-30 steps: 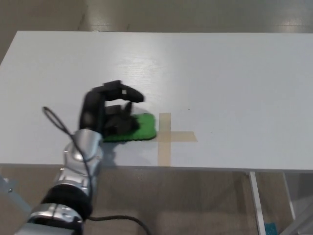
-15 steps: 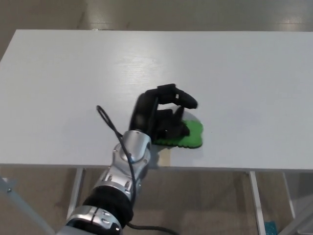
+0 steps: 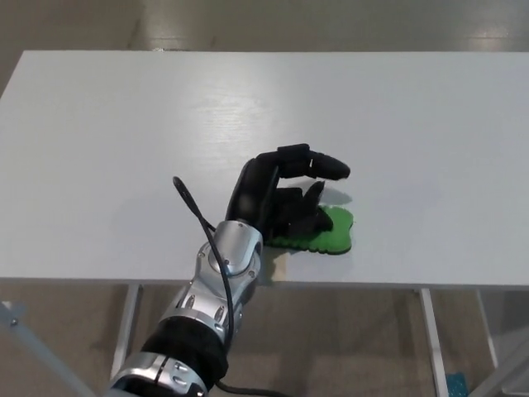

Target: Use the left hand to press on the green eraser and wipe the desk from center to the left and then back to center.

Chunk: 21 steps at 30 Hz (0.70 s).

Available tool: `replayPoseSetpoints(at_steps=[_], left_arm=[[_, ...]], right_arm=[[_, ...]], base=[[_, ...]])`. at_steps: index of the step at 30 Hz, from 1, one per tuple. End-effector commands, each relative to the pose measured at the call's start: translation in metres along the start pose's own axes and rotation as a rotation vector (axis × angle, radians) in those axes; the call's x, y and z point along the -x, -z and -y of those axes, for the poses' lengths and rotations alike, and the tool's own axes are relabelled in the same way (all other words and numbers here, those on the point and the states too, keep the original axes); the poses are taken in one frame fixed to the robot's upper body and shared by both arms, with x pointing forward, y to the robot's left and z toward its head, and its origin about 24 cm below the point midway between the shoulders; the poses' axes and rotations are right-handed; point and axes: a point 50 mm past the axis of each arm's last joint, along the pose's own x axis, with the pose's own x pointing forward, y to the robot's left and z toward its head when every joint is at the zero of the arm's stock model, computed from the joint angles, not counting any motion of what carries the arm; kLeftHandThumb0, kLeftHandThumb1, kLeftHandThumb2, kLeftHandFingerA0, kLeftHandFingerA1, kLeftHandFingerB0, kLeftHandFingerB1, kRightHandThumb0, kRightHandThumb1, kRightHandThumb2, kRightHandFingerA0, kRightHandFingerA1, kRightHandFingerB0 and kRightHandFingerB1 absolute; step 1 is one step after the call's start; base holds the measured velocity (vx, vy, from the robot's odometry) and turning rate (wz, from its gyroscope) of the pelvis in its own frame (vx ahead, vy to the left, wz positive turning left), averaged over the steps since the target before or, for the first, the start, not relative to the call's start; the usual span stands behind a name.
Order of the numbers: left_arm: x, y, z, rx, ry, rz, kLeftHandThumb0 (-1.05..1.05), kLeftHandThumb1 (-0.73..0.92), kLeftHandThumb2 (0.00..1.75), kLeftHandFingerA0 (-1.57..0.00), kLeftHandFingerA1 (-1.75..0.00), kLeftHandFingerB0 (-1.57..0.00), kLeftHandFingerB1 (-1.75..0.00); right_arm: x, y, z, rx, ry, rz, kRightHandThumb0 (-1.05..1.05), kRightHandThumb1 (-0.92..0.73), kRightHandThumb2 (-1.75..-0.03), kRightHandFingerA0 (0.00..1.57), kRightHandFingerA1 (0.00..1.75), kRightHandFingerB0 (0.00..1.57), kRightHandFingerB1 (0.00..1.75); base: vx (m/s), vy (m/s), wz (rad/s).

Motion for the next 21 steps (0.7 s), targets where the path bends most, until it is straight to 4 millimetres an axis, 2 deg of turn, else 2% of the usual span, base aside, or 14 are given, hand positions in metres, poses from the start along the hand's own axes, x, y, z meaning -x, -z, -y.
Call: replayPoseSetpoints(at_steps=[1,2,4,5,8,9,11,12,13,14,15,16,20,21], left_arm=[[-0.003,-0.018,-0.021,-0.045,0.122,0.038,-0.81,0.56,0.91,0.0,-0.1,0.0,-0.25],[-0.004,-0.022,-0.022,-0.047,0.13,0.046,-0.81,0.56,0.91,0.0,-0.1,0.0,-0.25],[-0.006,-0.041,-0.032,-0.02,0.175,0.108,-0.84,0.55,0.9,0.0,-0.03,0.0,-0.23],[-0.005,-0.057,-0.038,0.017,0.207,0.167,-0.8,0.49,0.78,0.0,0.0,-0.04,-0.25],[-0.003,-0.069,-0.043,0.029,0.228,0.207,-0.8,0.49,0.78,0.0,0.0,-0.04,-0.25],[0.0,-0.08,-0.047,0.025,0.25,0.244,-0.76,0.6,0.6,0.0,-0.01,0.0,-0.26],[0.006,-0.093,-0.052,0.02,0.279,0.287,-0.76,0.6,0.6,0.0,-0.01,0.0,-0.26],[0.008,-0.101,-0.054,0.013,0.292,0.317,-0.81,0.5,0.88,0.0,-0.05,0.0,-0.22],[0.013,-0.11,-0.055,0.003,0.309,0.353,-0.81,0.5,0.88,0.0,-0.05,0.0,-0.22],[0.027,-0.129,-0.059,-0.013,0.358,0.427,-0.81,0.6,0.61,0.0,-0.11,0.0,-0.27],[0.031,-0.134,-0.06,-0.018,0.373,0.445,-0.81,0.6,0.61,0.0,-0.11,0.0,-0.27],[0.039,-0.141,-0.061,-0.03,0.399,0.479,-0.82,0.51,0.88,-0.01,-0.06,-0.02,-0.26],[0.072,-0.155,-0.065,-0.124,0.479,0.579,-0.91,0.56,0.91,-0.07,-0.03,-0.04,-0.24],[0.085,-0.157,-0.067,-0.149,0.504,0.607,-0.86,0.53,0.92,-0.07,-0.14,0.0,-0.27]], right_arm=[[0.003,0.006,-0.001,0.014,-0.018,-0.024,-0.4,-0.7,-0.62,0.65,0.54,0.62,0.42],[0.003,0.005,-0.001,0.016,-0.018,-0.024,-0.4,-0.7,-0.62,0.65,0.54,0.62,0.42],[0.003,0.006,-0.001,0.019,-0.016,-0.024,-0.4,-0.7,-0.62,0.65,0.54,0.62,0.42],[0.003,0.006,0.0,0.021,-0.012,-0.024,-0.4,-0.7,-0.62,0.65,0.54,0.62,0.42],[0.004,0.007,0.0,0.023,-0.013,-0.028,-0.4,-0.7,-0.62,0.65,0.54,0.62,0.42],[0.004,0.007,0.0,0.022,-0.013,-0.033,-0.4,-0.7,-0.62,0.65,0.54,0.62,0.42],[0.003,0.008,0.0,0.019,-0.013,-0.039,-0.4,-0.7,-0.62,0.65,0.54,0.62,0.42],[0.003,0.007,0.001,0.022,-0.014,-0.039,-0.4,-0.7,-0.62,0.65,0.54,0.62,0.42],[0.003,0.007,0.001,0.026,-0.016,-0.039,-0.4,-0.7,-0.62,0.65,0.54,0.62,0.42],[0.004,0.009,0.0,0.029,-0.014,-0.045,-0.4,-0.7,-0.61,0.65,0.55,0.62,0.42],[0.004,0.009,0.0,0.029,-0.013,-0.046,-0.4,-0.7,-0.61,0.65,0.55,0.62,0.42],[0.005,0.011,-0.001,0.027,-0.011,-0.05,-0.4,-0.7,-0.61,0.65,0.55,0.62,0.42],[0.009,0.016,-0.003,0.026,-0.013,-0.068,-0.39,-0.7,-0.61,0.65,0.55,0.62,0.42],[0.01,0.017,-0.003,0.023,-0.017,-0.069,-0.39,-0.7,-0.61,0.65,0.55,0.62,0.42]], base=[[0.0,0.0,0.0],[0.0,0.0,0.0],[0.0,0.0,0.0],[0.0,0.0,0.0],[0.0,0.0,0.0],[0.0,0.0,0.0],[0.0,0.0,0.0],[0.0,0.0,0.0],[0.0,0.0,0.0],[0.0,0.0,0.0],[0.0,0.0,0.0],[0.0,0.0,0.0],[0.0,0.0,0.0],[0.0,0.0,0.0]])
